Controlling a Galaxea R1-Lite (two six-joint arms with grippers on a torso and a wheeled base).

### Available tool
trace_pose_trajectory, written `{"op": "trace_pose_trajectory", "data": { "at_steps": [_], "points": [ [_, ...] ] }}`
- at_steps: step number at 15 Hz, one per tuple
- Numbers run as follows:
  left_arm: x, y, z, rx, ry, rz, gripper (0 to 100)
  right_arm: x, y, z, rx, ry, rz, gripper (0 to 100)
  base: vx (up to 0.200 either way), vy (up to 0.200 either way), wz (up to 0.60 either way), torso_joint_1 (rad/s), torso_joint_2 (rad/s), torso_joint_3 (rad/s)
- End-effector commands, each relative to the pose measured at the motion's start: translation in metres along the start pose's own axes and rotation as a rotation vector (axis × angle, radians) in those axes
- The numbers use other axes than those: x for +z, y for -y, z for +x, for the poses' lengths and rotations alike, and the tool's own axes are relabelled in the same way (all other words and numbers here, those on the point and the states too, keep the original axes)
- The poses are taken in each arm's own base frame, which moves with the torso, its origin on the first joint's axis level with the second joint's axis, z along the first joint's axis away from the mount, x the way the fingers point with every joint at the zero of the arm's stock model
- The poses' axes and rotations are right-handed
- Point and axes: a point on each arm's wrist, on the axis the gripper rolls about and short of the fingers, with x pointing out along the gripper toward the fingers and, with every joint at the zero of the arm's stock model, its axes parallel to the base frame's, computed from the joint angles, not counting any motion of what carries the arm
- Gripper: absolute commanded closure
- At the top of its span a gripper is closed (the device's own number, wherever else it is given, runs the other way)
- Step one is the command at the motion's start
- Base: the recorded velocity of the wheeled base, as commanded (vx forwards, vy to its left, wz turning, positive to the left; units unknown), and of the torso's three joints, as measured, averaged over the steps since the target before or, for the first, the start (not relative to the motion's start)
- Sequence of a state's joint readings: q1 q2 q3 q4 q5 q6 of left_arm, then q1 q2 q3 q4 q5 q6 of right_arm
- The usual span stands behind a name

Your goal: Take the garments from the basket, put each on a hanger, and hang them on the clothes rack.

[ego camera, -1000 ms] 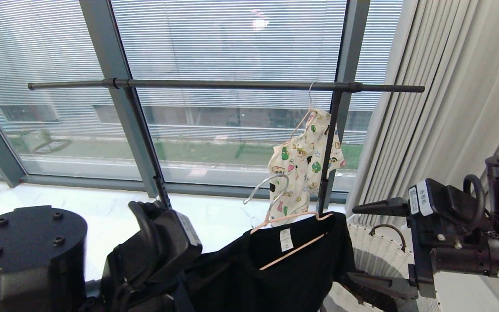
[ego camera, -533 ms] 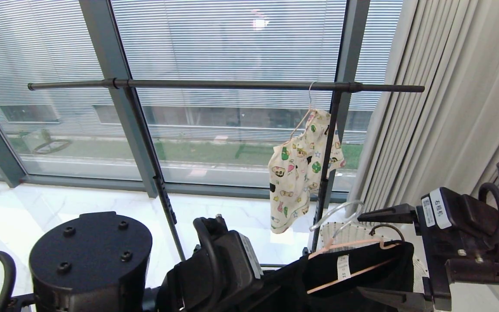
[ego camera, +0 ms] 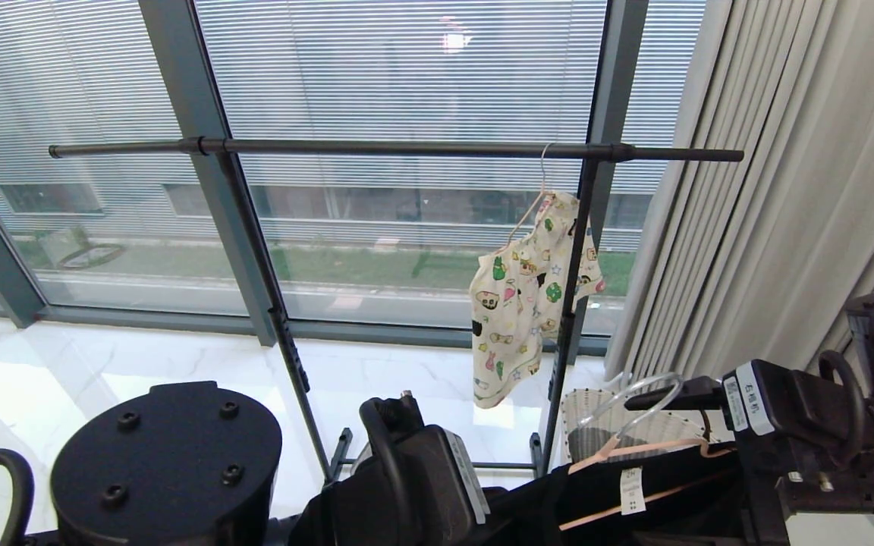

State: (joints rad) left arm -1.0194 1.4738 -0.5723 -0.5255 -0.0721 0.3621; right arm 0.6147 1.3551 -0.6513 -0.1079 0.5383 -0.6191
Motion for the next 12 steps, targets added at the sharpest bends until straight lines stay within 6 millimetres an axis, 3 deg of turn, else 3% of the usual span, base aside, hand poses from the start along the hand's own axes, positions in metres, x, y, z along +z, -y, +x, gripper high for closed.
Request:
{"op": "trace_pose_trajectory", "data": {
  "at_steps": [1, 2, 11, 12],
  "points": [
    [0.001, 0.0, 0.0, 0.002, 0.003, 0.001, 100, -0.003, 0.002, 0.006, 0.011, -0.014, 0.01, 0, 0.0, 0.0, 0.0, 0.0, 0.0, 0.0],
    [0.001, 0.001, 0.0, -0.003, 0.004, 0.003, 100, -0.003, 0.003, 0.007, 0.009, -0.017, 0.011, 100, 0.0, 0.0, 0.0, 0.0, 0.0, 0.0],
    [0.003, 0.007, -0.001, -0.017, 0.011, 0.008, 100, 0.001, 0.008, 0.004, -0.086, 0.018, -0.031, 100, 0.0, 0.0, 0.0, 0.0, 0.0, 0.0],
    [0.005, 0.011, -0.001, -0.021, 0.011, 0.005, 0, 0.003, 0.007, 0.001, -0.1, 0.039, -0.056, 100, 0.0, 0.0, 0.0, 0.0, 0.0, 0.0]
  ]
}}
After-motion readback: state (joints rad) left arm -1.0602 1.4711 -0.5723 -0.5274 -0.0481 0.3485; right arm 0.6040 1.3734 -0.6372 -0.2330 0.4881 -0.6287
